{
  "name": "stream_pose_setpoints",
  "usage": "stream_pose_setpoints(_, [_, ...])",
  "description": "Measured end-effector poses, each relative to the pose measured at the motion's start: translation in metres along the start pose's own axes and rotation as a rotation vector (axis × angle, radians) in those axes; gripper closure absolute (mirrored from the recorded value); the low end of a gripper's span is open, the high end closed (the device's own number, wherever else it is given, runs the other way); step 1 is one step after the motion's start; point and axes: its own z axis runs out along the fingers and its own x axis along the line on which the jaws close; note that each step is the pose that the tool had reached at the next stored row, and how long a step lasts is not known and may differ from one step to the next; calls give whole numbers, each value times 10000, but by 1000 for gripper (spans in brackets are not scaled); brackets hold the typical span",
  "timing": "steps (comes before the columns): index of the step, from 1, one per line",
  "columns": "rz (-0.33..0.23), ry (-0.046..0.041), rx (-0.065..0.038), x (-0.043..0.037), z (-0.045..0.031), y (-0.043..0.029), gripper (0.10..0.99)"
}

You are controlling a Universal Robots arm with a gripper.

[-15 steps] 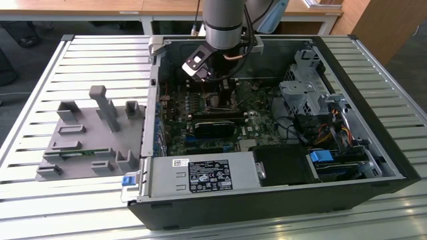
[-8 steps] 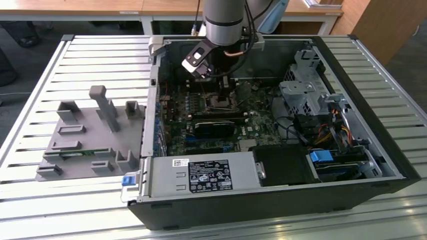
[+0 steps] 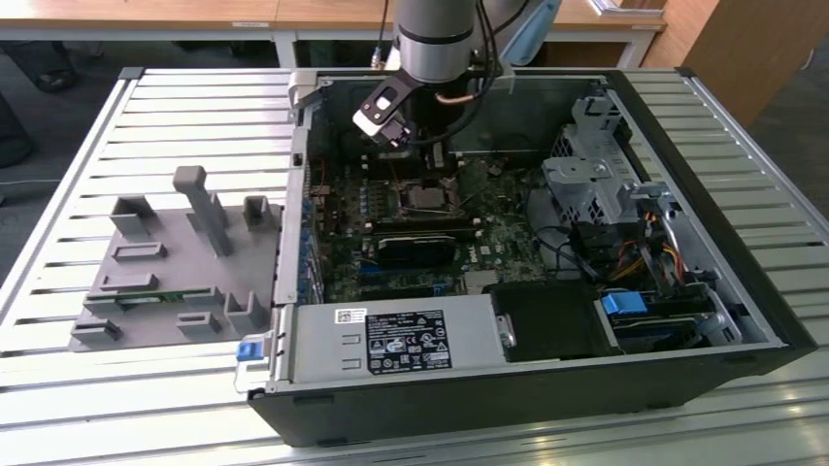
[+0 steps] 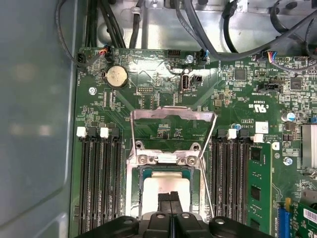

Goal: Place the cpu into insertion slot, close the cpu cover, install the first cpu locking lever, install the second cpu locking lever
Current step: 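Place the cpu into insertion slot, then close the cpu cover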

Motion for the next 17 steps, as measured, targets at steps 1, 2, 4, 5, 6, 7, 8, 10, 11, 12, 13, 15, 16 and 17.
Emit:
stream_pose_setpoints(1, [0,0,0,0,-7,0,980])
stream_pose_setpoints(2, [0,0,0,0,-13,1,980])
stream_pose_setpoints(4, [0,0,0,-1,-24,1,980])
stream_pose_setpoints(5, [0,-1,1,-1,-30,1,980])
stream_pose_setpoints(6, [0,1,0,-1,-33,2,980])
stream_pose_setpoints(7, [0,0,0,-1,-37,2,980])
stream_pose_setpoints(8, [0,0,0,-1,-42,2,980])
stream_pose_setpoints(10, [0,0,0,-1,-52,3,980])
stream_pose_setpoints(11, [0,0,1,-1,-57,3,980])
stream_pose_setpoints(12, [0,0,0,-1,-63,3,980])
stream_pose_setpoints(13, [0,1,1,-1,-69,4,980])
stream_pose_setpoints(15, [0,0,1,-2,-85,5,980])
stream_pose_setpoints(16, [0,0,1,-2,-95,5,980])
stream_pose_setpoints(17, [0,1,1,-2,-105,6,980])
